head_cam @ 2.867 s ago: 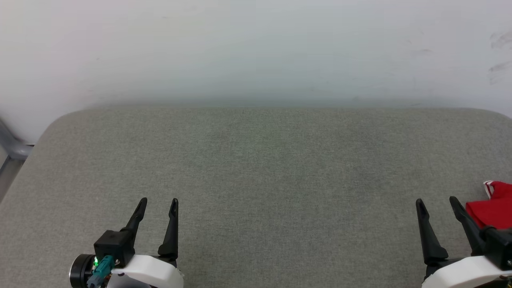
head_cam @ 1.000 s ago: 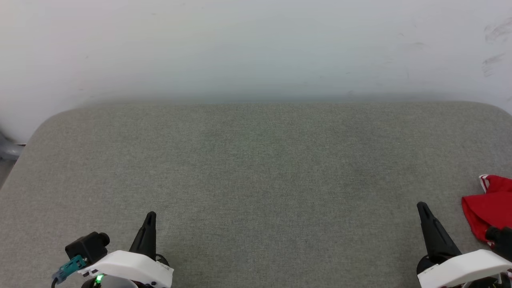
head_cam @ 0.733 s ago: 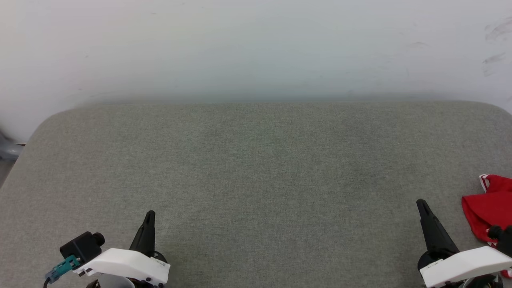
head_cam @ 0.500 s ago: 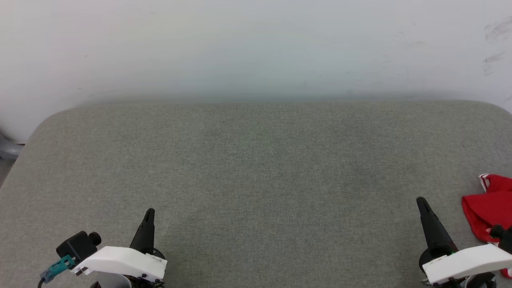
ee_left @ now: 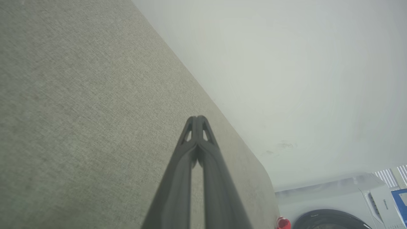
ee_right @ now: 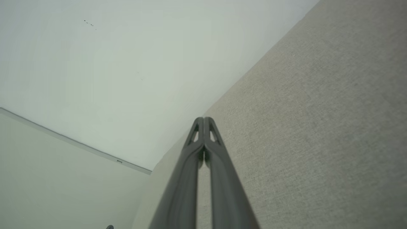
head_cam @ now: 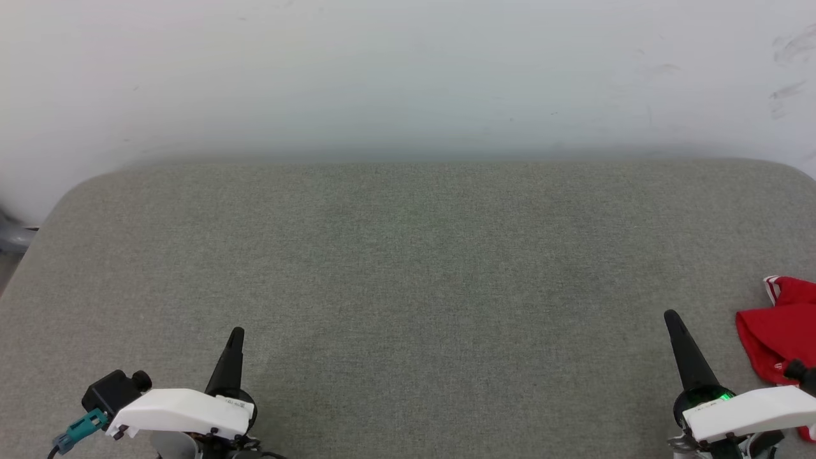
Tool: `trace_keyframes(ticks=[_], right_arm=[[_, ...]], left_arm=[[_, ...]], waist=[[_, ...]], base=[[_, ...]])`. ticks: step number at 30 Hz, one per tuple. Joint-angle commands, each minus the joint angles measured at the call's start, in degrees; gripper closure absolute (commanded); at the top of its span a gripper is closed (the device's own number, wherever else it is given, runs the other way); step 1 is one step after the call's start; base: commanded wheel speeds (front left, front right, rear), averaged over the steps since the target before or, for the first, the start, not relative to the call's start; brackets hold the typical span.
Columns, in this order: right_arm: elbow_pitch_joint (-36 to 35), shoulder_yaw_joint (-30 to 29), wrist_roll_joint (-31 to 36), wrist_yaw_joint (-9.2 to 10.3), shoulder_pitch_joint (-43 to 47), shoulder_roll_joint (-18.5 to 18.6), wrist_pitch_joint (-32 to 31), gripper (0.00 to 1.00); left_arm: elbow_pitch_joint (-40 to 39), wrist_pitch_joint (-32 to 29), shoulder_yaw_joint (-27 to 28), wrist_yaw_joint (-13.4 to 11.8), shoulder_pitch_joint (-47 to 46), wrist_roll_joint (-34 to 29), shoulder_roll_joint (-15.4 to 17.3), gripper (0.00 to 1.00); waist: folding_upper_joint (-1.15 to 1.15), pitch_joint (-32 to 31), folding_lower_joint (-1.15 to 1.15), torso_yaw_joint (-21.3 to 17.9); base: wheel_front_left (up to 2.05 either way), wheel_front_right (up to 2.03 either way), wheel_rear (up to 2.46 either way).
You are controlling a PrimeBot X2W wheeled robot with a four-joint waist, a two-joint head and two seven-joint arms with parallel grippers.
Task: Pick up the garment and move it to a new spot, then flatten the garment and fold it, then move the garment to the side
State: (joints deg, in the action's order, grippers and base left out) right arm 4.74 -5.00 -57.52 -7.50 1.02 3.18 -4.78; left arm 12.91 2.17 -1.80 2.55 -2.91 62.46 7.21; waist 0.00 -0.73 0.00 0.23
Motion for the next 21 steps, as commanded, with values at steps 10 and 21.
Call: trace_keyframes(ticks=[10,21], right_arm=[[1.55,-0.24,-7.51,0.00,-2.91,0.39,-0.27,1.00],[3.21,-0.40,-13.33,0.01,-3.85,0.36,-0.53,1.00]], left_arm=[[-0.10,-1.84,1.93,1.29,-1.92,6.26,-0.77,1.00],[0.15,-3.32,3.36,2.10,-2.35,11.17,-1.52,1.00]], waist=[[0.00,0.14,0.00,-0.03],[0.00,0.27,0.00,-0.07]], base=[[0.00,0.00,0.00],[0.00,0.00,0.00]])
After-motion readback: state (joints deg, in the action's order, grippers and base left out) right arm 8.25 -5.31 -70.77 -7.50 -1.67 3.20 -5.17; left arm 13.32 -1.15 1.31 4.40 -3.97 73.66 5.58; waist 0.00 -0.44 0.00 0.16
